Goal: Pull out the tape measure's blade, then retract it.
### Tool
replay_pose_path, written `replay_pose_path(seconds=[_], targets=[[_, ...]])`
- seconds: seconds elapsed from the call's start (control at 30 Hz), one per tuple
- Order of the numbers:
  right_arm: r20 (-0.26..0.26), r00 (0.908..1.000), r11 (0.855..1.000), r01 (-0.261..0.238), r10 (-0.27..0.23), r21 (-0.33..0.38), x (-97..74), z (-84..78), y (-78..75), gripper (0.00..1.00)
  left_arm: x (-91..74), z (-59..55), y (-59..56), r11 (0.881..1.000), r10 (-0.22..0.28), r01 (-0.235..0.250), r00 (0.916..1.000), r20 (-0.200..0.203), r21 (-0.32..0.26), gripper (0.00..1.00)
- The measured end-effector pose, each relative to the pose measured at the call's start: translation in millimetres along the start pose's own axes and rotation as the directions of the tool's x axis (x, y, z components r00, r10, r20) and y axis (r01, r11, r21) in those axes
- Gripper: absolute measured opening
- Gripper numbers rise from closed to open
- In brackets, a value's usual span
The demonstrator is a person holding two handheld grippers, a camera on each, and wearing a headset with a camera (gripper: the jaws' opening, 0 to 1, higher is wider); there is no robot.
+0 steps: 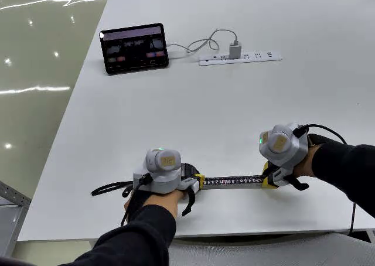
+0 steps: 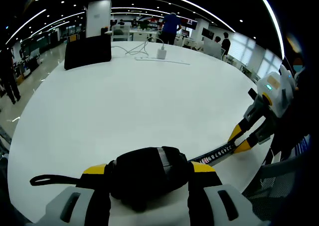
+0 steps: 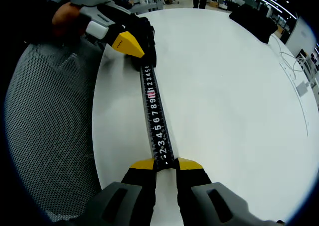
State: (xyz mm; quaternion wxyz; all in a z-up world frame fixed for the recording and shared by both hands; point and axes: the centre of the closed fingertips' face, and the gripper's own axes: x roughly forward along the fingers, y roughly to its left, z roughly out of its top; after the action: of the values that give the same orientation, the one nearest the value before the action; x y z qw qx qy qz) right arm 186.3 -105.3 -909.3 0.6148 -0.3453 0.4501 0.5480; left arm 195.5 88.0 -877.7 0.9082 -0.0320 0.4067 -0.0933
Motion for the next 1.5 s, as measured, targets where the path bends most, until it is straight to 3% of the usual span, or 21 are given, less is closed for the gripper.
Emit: replay_pose_path(seconds=[0.57, 1.5], targets=[[-0.002, 0.9999, 0.998, 0.014, -0.014, -0.057, 3.2, 5.8, 2.3, 0.11, 0.2, -0.1, 0.0, 1.000, -0.001, 0.001, 1.0000, 0.002, -0.001, 0.59], [-0.021, 0.9996, 0.998, 0.014, -0.016, -0.064, 6.4, 15.2, 2.4, 0.11, 0.8, 0.2, -0.1, 1.000, 0.002, -0.002, 1.0000, 0.001, 0.001, 0.59]])
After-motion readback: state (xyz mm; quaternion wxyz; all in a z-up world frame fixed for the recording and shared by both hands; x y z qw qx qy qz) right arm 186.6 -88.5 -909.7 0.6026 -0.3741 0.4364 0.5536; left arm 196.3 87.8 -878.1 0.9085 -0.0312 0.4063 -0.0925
